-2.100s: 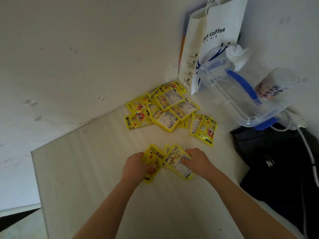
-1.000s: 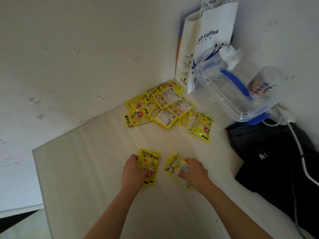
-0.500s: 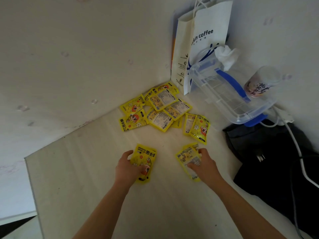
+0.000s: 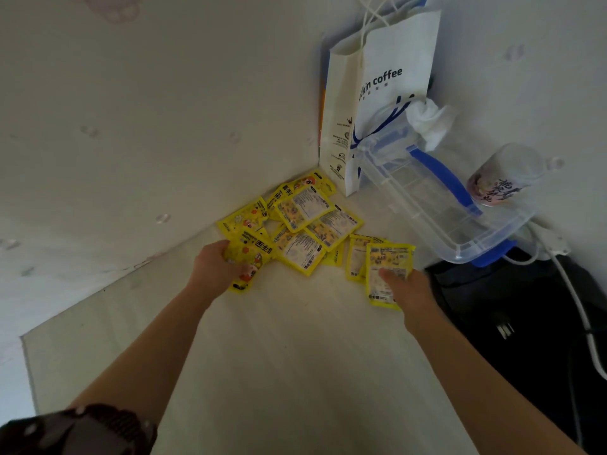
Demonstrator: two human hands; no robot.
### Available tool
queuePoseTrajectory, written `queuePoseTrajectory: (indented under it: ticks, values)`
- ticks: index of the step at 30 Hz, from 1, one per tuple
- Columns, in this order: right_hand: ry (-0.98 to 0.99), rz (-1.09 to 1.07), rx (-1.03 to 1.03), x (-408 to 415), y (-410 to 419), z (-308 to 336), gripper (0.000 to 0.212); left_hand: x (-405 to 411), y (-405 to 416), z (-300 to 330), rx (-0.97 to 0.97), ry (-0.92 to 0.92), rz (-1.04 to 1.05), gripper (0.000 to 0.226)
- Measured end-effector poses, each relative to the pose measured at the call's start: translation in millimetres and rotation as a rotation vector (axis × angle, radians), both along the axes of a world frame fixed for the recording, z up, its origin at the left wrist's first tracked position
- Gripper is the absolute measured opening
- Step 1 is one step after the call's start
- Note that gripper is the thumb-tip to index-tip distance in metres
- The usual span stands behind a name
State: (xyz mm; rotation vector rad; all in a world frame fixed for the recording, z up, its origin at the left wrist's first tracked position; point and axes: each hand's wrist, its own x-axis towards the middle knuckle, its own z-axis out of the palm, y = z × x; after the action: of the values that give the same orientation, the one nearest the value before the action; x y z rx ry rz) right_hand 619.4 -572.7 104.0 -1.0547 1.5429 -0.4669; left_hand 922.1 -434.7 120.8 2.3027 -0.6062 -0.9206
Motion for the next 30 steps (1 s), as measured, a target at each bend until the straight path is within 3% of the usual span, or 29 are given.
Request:
queuePoseTrajectory:
  ticks: [2,5,10,14,19,24,27,30]
  values:
    - [0.024,-0.008,-0.007,2,-3,-7,0.012,11,-9,-6,0.052,-0.045,-0.054,0.064]
    - [0.105,0.011,-0.060,3,-2,-19,0.013,20,-16,-14,0.111,-0.081,-0.108,0.073]
    - [0.260,0.035,-0.114,-2,-10,-59,0.062,21,-17,-14,0.140,-0.115,-0.090,0.078]
    - [0.258,0.034,-0.108,9,-9,-43,0.046,19,-14,-14,0.130,-0.097,-0.121,0.043]
    - [0.285,0.075,-0.111,14,-8,-44,0.048,4,-5,-12,0.110,-0.132,-0.149,0.031]
    - [0.324,0.124,-0.090,17,-3,-46,0.054,-6,9,-25,0.176,-0.194,-0.201,0.047]
    - [0.344,0.123,-0.089,23,4,-30,0.042,-14,12,-26,0.247,-0.228,-0.226,0.046]
    - [0.350,0.077,-0.062,25,2,-26,0.036,-22,15,-21,0.202,-0.205,-0.182,0.039]
